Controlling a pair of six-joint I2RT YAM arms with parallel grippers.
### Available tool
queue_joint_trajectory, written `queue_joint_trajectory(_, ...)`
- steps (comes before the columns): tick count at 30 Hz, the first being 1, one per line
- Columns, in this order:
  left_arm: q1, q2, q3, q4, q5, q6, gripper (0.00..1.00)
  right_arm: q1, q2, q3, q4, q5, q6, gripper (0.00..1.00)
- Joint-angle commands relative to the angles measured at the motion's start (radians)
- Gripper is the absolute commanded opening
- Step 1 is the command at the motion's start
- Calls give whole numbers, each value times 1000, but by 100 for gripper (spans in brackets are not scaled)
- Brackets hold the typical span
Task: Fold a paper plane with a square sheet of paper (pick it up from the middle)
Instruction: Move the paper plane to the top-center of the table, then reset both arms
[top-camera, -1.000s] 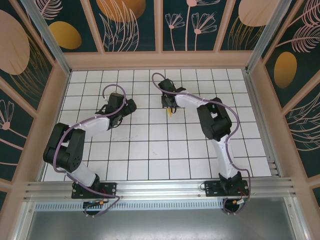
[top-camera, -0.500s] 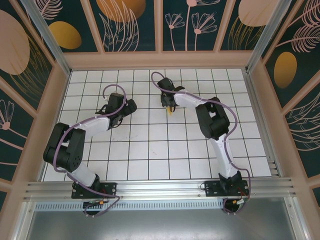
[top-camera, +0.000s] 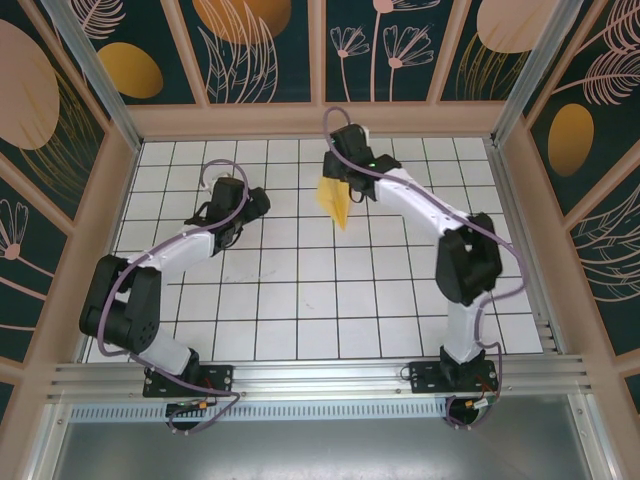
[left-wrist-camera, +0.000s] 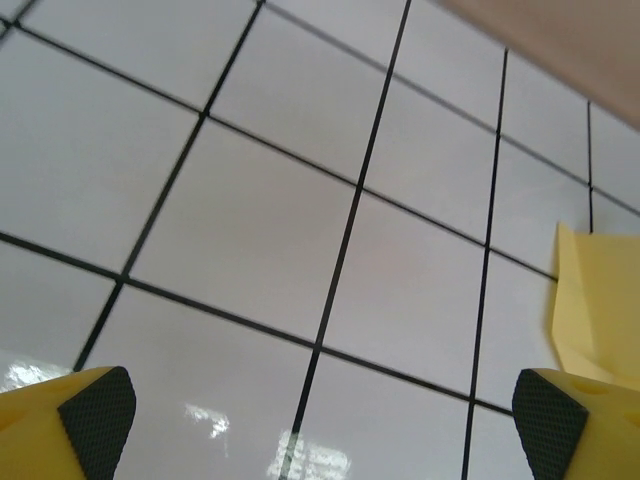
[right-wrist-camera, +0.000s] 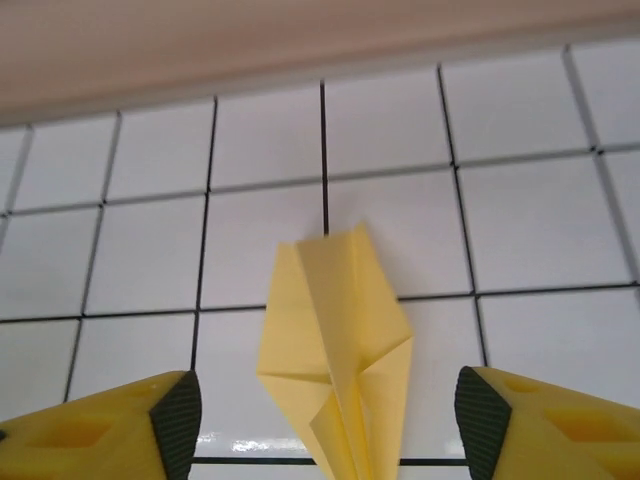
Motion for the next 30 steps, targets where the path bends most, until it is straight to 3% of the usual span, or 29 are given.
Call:
queue_joint_trajectory(1, 18, -57, 23, -20, -107, 68, 98, -45, -104, -132, 84, 110, 7, 74)
queue_joint_trajectory(5, 42, -112, -12, 23, -197, 127, 98, -138, -265, -322, 209, 171, -20, 87)
queue_joint_trajectory(7, 60, -160, -69, 93, -243, 157, 99, -192, -332, -411, 253, 189, -32, 99)
queue_joint_trajectory(13, 95, -287, -254, 304, -433, 280, 99, -318, -475, -670, 405, 278, -75, 99)
queue_joint_trajectory(17, 119, -357, -386, 476, -521, 423, 99, -413, -546, -872, 563, 273, -80, 99)
queue_joint_trajectory(23, 188, -345, -524, 650, -451, 536, 99, -522, -573, -1103, 824, 195, -158, 99)
queue_joint_trajectory(30, 274, -250, -659, 998, -188, 594, 99, -541, -532, -1322, 1278, 44, -338, 99)
